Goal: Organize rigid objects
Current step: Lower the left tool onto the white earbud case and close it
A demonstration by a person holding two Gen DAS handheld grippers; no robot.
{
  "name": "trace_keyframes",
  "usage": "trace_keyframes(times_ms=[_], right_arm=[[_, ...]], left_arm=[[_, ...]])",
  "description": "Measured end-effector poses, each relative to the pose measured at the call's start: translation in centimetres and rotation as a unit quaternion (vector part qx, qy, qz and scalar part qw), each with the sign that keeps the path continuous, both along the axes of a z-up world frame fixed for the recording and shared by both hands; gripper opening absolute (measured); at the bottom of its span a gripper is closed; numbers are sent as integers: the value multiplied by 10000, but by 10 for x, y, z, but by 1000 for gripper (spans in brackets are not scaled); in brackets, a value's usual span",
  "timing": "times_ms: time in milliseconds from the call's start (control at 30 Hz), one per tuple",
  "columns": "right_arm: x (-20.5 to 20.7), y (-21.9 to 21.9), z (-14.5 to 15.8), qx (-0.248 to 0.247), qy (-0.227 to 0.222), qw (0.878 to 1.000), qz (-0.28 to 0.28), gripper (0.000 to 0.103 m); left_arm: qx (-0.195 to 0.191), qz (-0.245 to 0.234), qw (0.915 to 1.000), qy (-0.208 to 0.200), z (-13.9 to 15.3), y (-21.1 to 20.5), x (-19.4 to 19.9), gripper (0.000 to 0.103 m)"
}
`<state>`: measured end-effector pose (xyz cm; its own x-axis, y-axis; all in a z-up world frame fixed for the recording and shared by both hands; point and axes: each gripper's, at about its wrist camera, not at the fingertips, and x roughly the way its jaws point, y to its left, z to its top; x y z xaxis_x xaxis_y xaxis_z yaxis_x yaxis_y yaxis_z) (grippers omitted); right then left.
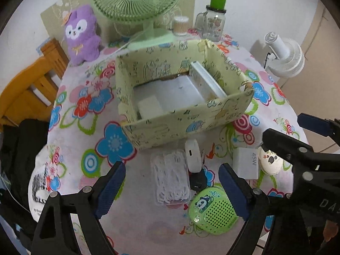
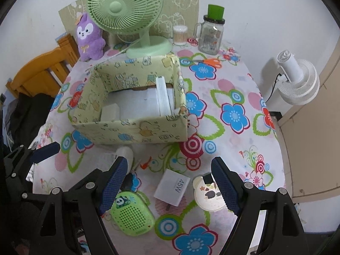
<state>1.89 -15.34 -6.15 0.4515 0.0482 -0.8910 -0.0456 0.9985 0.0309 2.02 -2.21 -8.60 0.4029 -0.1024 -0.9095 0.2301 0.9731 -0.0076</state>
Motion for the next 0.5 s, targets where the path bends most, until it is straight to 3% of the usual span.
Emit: trace_keyframes(times_ms=[500], right_arm=[[10, -23, -39, 154, 373, 9991, 122, 83]], left_arm=[[146, 275, 9990, 325, -33, -12, 12, 90]])
